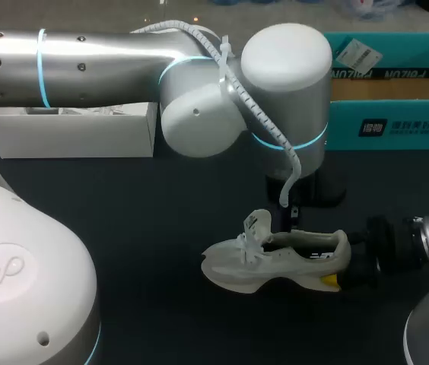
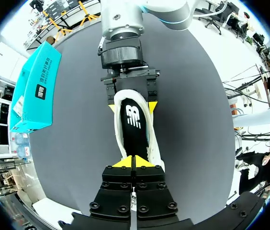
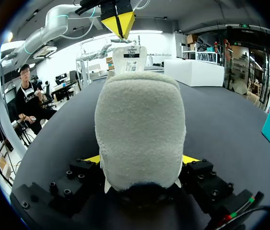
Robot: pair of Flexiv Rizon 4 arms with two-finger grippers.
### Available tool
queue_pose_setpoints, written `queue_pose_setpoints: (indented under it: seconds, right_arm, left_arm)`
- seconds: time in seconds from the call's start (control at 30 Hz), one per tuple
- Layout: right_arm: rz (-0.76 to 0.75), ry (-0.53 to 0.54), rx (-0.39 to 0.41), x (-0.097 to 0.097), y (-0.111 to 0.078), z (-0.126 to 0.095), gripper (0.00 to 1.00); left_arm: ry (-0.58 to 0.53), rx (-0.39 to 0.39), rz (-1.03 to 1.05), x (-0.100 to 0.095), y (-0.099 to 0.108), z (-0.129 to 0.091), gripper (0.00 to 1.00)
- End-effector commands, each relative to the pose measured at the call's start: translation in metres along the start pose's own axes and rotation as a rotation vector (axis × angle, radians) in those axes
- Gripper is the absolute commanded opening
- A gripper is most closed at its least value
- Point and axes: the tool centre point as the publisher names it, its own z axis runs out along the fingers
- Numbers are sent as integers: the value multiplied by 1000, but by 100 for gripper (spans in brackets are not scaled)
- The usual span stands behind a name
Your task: Take the shoe out of the shoebox, open the shoe tongue, remove and reinsert the insole, then place the shoe into the shoebox
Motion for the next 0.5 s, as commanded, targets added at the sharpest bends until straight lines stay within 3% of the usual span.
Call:
queue_pose_setpoints:
  seconds: [0.03,0.5]
  right_arm:
    - [0,-3,2,1,0,1,0]
    - [0,-3,2,1,0,1,0]
  left_arm:
    - [155,-9,20,-11,-5,3,0]
    - [126,-25,27,-9,-8,7,0]
